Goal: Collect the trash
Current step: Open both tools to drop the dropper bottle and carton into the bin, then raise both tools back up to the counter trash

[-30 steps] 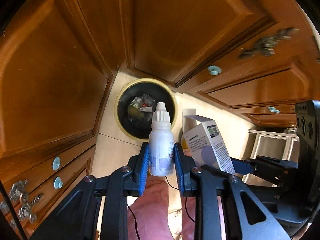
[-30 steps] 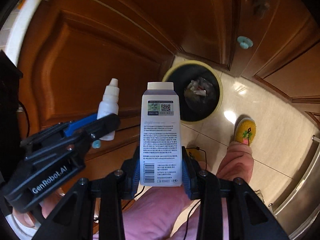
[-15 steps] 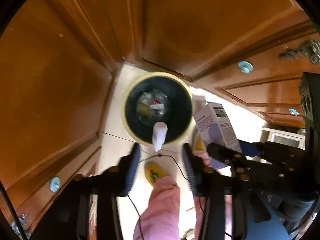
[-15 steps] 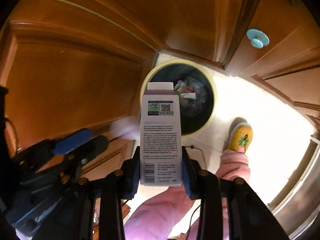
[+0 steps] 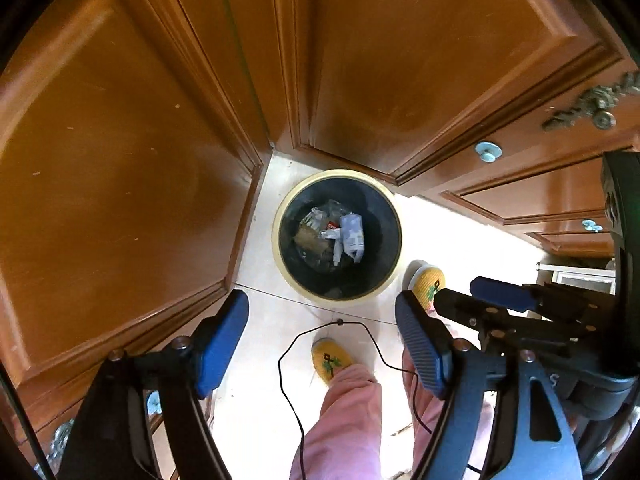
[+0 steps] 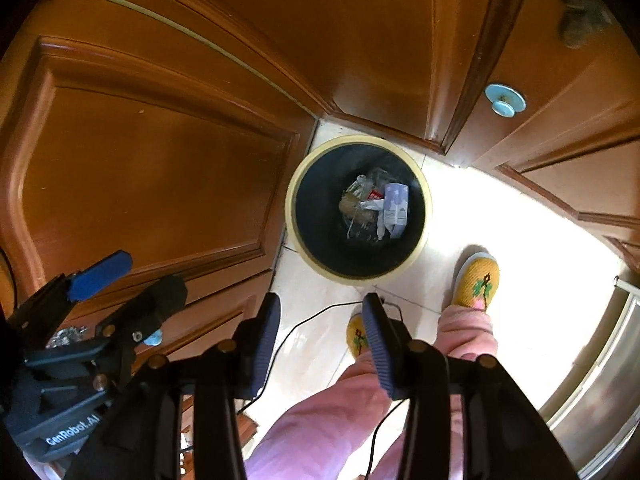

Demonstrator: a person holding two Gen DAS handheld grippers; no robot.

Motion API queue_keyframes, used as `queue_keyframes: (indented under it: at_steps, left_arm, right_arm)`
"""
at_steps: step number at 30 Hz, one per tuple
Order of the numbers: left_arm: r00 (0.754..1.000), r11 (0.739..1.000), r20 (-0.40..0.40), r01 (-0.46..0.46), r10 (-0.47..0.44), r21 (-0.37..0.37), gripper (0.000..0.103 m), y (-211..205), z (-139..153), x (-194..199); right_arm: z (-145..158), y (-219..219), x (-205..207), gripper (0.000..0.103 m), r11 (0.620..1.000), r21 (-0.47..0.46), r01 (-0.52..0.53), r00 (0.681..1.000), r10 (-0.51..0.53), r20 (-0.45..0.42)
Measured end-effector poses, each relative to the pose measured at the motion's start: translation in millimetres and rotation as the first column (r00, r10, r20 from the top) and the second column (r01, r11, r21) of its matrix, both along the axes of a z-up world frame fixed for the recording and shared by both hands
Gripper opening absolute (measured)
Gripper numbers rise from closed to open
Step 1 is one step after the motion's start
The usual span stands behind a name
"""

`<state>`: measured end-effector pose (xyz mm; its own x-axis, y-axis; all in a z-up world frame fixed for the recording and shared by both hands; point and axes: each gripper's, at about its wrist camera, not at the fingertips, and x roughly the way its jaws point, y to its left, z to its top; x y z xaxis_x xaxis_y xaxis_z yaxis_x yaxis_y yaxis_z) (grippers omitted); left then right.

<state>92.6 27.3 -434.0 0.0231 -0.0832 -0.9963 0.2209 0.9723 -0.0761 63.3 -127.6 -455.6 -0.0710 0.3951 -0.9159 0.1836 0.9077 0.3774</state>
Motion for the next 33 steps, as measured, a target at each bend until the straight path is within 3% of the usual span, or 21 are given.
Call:
queue_keyframes:
  at_steps: [6, 12, 23, 29, 33]
  left_arm:
    - [0.998, 1.0, 0.059, 0.018, -0.017, -0.02, 0.074, 3, 52, -15]
    - [0.986, 0.997, 0.166, 0.043, -0.032, -0.059, 0.075, 0, 127, -31]
    - [0.917, 0.987, 0.398, 0.093, -0.032, -0.134, 0.083, -10, 268, -43]
    - [0.888, 0.977, 0.458, 0.119, -0.026, -0.177, 0.083, -18, 318, -46]
    - [0.863, 0.97, 0.502, 0.162, -0.05, -0.183, 0.095, -27, 349, -51]
  right_arm:
    - [44, -6, -19, 0.043, 1.0, 0.007, 0.018, 0.999, -0.019, 0.033]
    - [116, -17, -35, 0.043, 0.999, 0.023, 0.046, 0.992, -0.049, 0.116]
    - [251, -41, -55, 0.043, 0.997, 0.029, 0.077, 0.943, -0.083, 0.322]
    - [300, -52, -59, 0.043, 0.994, 0.034, 0.105, 0.906, -0.11, 0.408]
    - [334, -54, -62, 0.043, 0.994, 0.027, 0.106, 0.868, -0.106, 0.484]
